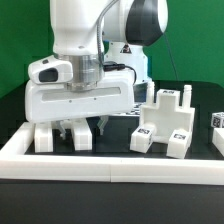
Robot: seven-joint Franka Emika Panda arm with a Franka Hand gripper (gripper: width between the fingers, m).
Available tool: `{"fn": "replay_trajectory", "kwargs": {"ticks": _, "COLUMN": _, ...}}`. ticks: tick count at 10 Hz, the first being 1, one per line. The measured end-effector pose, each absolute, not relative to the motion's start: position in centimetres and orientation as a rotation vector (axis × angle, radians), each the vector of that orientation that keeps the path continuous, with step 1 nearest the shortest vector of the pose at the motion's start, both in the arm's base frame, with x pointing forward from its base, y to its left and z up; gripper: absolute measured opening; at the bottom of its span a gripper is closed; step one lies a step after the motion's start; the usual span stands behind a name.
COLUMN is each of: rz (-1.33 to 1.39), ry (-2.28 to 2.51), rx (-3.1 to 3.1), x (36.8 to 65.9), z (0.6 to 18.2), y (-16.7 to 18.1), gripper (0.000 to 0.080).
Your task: Assemble chair
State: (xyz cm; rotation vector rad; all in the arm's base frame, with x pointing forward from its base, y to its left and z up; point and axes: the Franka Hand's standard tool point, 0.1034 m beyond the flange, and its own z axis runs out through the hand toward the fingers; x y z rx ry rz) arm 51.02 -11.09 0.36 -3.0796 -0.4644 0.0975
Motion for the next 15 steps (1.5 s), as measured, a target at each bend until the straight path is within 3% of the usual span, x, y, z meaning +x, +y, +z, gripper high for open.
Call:
{"fn": "replay_trajectory", "kwargs": {"ticks": 1, "rz": 0.097, "ry": -0.463, "rx": -3.080, "x": 51.0, "z": 0.4, "y": -11.1, "gripper": 0.0285}}
{"fn": "replay_trajectory", "kwargs": {"ticks": 8, "rz": 0.057, "ry": -0.380, "rx": -3.110, "x": 51.2, "z": 0.8, "y": -10.5, "gripper": 0.0287}}
{"fn": "replay_trajectory", "kwargs": {"ticks": 15, "rz": 0.046, "ry": -0.319, "rx": -3.055, "x": 52.5, "z": 7.2, "y": -8.6, "gripper": 0.0288}}
